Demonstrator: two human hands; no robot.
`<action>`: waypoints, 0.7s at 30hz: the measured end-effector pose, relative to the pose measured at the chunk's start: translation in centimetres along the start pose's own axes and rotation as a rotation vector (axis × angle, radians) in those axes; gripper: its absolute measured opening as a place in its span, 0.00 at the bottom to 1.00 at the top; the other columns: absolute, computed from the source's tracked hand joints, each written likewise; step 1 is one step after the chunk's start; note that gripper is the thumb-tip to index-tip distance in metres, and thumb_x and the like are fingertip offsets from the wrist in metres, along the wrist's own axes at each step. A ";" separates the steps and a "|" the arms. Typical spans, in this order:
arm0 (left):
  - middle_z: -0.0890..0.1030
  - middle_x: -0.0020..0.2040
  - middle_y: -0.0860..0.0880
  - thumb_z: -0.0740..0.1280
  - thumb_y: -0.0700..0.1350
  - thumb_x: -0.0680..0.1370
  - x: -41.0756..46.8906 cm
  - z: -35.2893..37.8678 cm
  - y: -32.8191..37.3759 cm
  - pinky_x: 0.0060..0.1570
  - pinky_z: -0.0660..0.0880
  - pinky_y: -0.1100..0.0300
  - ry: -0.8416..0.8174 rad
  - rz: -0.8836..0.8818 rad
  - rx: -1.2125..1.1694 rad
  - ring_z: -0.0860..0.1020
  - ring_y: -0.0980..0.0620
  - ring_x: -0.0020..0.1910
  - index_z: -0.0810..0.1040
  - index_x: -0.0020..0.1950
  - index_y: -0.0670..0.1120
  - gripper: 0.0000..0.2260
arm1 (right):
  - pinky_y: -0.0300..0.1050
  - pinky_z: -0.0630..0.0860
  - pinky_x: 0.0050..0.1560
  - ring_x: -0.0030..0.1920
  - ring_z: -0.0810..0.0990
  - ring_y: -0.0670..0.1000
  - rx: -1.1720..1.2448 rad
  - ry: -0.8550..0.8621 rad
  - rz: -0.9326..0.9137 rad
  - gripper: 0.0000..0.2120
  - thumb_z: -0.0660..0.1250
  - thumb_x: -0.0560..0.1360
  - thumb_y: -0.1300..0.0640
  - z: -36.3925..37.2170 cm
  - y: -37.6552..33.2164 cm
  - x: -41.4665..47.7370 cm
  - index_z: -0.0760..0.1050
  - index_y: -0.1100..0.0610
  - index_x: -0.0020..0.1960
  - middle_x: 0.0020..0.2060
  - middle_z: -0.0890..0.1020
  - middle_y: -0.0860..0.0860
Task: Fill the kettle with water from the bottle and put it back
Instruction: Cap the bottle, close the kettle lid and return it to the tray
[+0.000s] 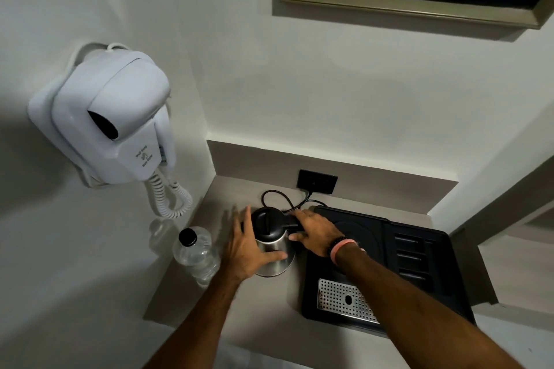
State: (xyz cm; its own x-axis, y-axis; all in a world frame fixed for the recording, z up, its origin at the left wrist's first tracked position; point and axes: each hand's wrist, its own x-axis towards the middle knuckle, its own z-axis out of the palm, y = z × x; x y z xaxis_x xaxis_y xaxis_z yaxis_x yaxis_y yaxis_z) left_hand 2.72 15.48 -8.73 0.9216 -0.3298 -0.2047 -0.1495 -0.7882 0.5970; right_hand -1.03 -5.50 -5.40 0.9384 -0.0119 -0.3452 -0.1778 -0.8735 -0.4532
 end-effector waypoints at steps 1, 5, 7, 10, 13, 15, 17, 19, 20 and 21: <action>0.48 0.81 0.43 0.78 0.71 0.52 0.1 0.2 0.2 0.69 0.65 0.40 0.004 -0.025 -0.068 0.56 0.39 0.78 0.43 0.80 0.55 0.67 | 0.58 0.72 0.68 0.68 0.75 0.61 0.010 0.009 0.003 0.26 0.70 0.78 0.50 -0.1 0.1 0.1 0.68 0.53 0.73 0.69 0.76 0.57; 0.63 0.71 0.45 0.85 0.58 0.52 0.6 0.8 0.4 0.60 0.75 0.44 0.076 -0.019 -0.182 0.69 0.41 0.68 0.57 0.77 0.55 0.60 | 0.52 0.73 0.66 0.65 0.77 0.60 0.059 0.047 0.009 0.20 0.71 0.77 0.54 -0.1 -0.1 0.2 0.72 0.57 0.66 0.65 0.79 0.58; 0.66 0.67 0.46 0.85 0.56 0.52 0.6 0.8 0.4 0.58 0.75 0.47 0.092 0.015 -0.204 0.70 0.43 0.65 0.61 0.75 0.56 0.56 | 0.51 0.73 0.65 0.64 0.78 0.60 0.083 0.069 -0.002 0.18 0.71 0.77 0.55 -0.1 0.0 0.1 0.72 0.56 0.65 0.64 0.79 0.57; 0.68 0.68 0.47 0.85 0.56 0.52 0.6 0.0 1.3 0.58 0.73 0.49 0.133 0.079 -0.183 0.68 0.45 0.66 0.63 0.74 0.55 0.54 | 0.50 0.73 0.62 0.62 0.78 0.58 0.128 0.129 -0.034 0.17 0.72 0.77 0.56 -0.8 0.2 -0.7 0.73 0.56 0.64 0.62 0.80 0.56; 0.68 0.68 0.48 0.84 0.57 0.52 0.7 -1.1 3.5 0.58 0.71 0.54 0.157 0.153 -0.171 0.68 0.48 0.66 0.63 0.74 0.54 0.54 | 0.52 0.75 0.60 0.59 0.79 0.57 0.157 0.198 -0.063 0.15 0.71 0.77 0.55 -2.4 0.9 -2.1 0.74 0.55 0.62 0.58 0.81 0.55; 0.67 0.66 0.51 0.84 0.58 0.52 0.7 -1.3 5.2 0.56 0.70 0.57 0.150 0.188 -0.174 0.68 0.50 0.64 0.64 0.74 0.56 0.53 | 0.52 0.76 0.58 0.56 0.79 0.56 0.155 0.235 -0.067 0.14 0.71 0.77 0.54 -3.8 1.8 -3.2 0.74 0.54 0.61 0.56 0.81 0.54; 0.66 0.66 0.51 0.84 0.59 0.52 0.8 -1.2 7.1 0.55 0.70 0.57 0.132 0.214 -0.180 0.69 0.49 0.64 0.63 0.74 0.56 0.54 | 0.52 0.75 0.56 0.55 0.80 0.57 0.127 0.268 -0.061 0.14 0.71 0.77 0.54 -5.2 3.0 -4.4 0.74 0.54 0.61 0.55 0.81 0.54; 0.66 0.68 0.50 0.83 0.62 0.52 0.9 -0.6 9.4 0.57 0.73 0.53 0.099 0.227 -0.158 0.69 0.48 0.66 0.60 0.75 0.56 0.56 | 0.50 0.74 0.55 0.55 0.80 0.57 0.121 0.296 -0.037 0.16 0.72 0.77 0.54 -6.6 4.5 -5.8 0.74 0.55 0.62 0.56 0.82 0.55; 0.66 0.68 0.50 0.82 0.64 0.52 1.0 -0.2 10.4 0.57 0.73 0.50 0.084 0.228 -0.137 0.69 0.47 0.66 0.59 0.76 0.56 0.57 | 0.48 0.73 0.54 0.56 0.79 0.57 0.126 0.308 -0.020 0.16 0.72 0.77 0.54 -7.1 5.2 -6.5 0.74 0.55 0.63 0.56 0.82 0.56; 0.66 0.69 0.49 0.81 0.65 0.51 1.0 0.4 11.6 0.57 0.73 0.49 0.066 0.235 -0.118 0.70 0.46 0.66 0.59 0.76 0.57 0.57 | 0.47 0.73 0.53 0.55 0.79 0.57 0.129 0.324 0.001 0.16 0.72 0.77 0.54 -7.6 6.1 -7.3 0.75 0.55 0.62 0.56 0.82 0.55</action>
State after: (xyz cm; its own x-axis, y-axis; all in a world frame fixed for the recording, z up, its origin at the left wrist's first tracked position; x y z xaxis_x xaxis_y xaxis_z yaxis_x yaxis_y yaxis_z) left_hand 1.78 5.80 -2.28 0.8883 -0.4592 -0.0009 -0.3232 -0.6266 0.7091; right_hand -6.71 -14.45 0.58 0.9798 -0.1849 -0.0763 -0.1955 -0.8052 -0.5599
